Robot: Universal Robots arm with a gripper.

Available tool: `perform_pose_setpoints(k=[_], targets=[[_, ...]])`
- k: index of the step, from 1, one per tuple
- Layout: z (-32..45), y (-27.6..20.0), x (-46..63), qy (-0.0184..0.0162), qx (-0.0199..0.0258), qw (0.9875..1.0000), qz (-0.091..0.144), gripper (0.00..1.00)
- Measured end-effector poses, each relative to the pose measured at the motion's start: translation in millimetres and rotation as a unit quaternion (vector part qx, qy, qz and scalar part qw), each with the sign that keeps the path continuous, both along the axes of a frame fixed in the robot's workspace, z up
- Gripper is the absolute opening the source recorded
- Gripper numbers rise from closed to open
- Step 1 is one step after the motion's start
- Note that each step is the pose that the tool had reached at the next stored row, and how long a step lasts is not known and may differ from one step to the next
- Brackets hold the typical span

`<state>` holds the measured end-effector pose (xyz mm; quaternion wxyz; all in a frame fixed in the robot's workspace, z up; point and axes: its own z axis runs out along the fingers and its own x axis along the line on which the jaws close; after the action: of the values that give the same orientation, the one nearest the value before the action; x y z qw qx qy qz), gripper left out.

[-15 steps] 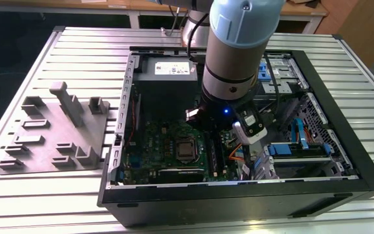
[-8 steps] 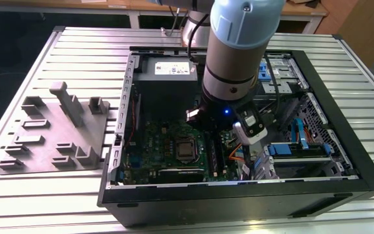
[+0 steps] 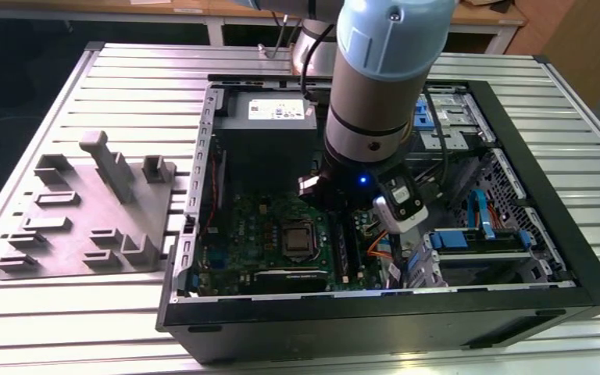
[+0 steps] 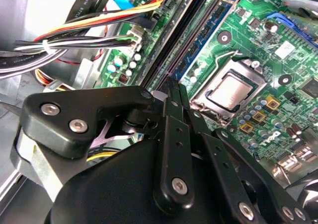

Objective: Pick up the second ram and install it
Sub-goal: 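Insert the second ram into the second slot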

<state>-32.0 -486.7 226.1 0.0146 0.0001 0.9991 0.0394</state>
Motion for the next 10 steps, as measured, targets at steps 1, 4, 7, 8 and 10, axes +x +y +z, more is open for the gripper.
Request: perform_pose_setpoints(k=[1, 4, 7, 8, 10], targets=[[-0.4, 0.0, 0.0, 0.0000, 0.0000, 1.0000, 0.000, 0.11], [-0.6, 0.0, 0.0, 0.0001, -0.0001, 1.0000, 0.000, 0.11], [-0.6, 0.0, 0.0, 0.0001, -0.0002, 1.0000, -0.001, 0.11], [-0.6, 0.0, 0.0, 0.0001, -0.0001, 1.0000, -0.002, 0.11], [-0.6, 0.0, 0.0, 0.0001, -0.0001, 1.0000, -0.003, 0.11]])
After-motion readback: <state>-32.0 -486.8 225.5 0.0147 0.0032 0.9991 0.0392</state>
